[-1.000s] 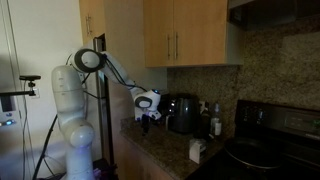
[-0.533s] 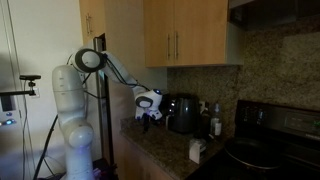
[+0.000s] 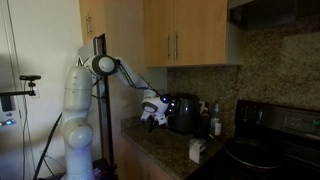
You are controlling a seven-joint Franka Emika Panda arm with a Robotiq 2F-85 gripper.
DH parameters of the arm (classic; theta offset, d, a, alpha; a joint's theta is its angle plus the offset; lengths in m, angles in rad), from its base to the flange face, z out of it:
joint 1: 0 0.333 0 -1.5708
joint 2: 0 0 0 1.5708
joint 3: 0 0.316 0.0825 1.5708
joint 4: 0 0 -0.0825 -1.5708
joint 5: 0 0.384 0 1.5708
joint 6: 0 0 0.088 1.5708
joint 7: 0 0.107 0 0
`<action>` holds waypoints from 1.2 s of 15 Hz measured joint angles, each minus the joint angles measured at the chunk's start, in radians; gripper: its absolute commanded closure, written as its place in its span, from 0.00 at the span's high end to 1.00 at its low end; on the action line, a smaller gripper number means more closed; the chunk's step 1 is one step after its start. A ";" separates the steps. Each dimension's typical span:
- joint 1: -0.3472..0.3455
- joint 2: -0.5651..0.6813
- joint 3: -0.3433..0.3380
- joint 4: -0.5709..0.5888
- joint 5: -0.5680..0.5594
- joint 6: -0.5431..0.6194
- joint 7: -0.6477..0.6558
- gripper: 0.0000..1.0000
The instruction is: Press a button on the air fryer
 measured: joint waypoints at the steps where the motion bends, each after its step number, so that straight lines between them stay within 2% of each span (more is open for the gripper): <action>1: 0.000 -0.008 0.002 -0.002 0.000 0.000 0.001 0.97; 2: 0.002 -0.009 0.007 -0.001 -0.029 0.002 0.013 0.98; 4: 0.018 -0.004 0.034 0.004 -0.059 0.092 0.061 1.00; 5: 0.017 -0.010 0.037 -0.003 -0.026 0.141 0.048 1.00; 7: -0.028 -0.044 0.013 -0.042 0.083 0.179 -0.046 1.00; 10: -0.131 -0.110 -0.058 -0.103 0.237 0.172 -0.190 1.00; 12: -0.191 -0.155 -0.111 -0.153 0.337 0.105 -0.307 1.00; 15: -0.216 -0.185 -0.129 -0.183 0.336 0.088 -0.330 1.00; 17: -0.217 -0.190 -0.130 -0.157 0.279 0.103 -0.283 1.00; 18: -0.218 -0.196 -0.131 -0.136 0.285 0.112 -0.282 1.00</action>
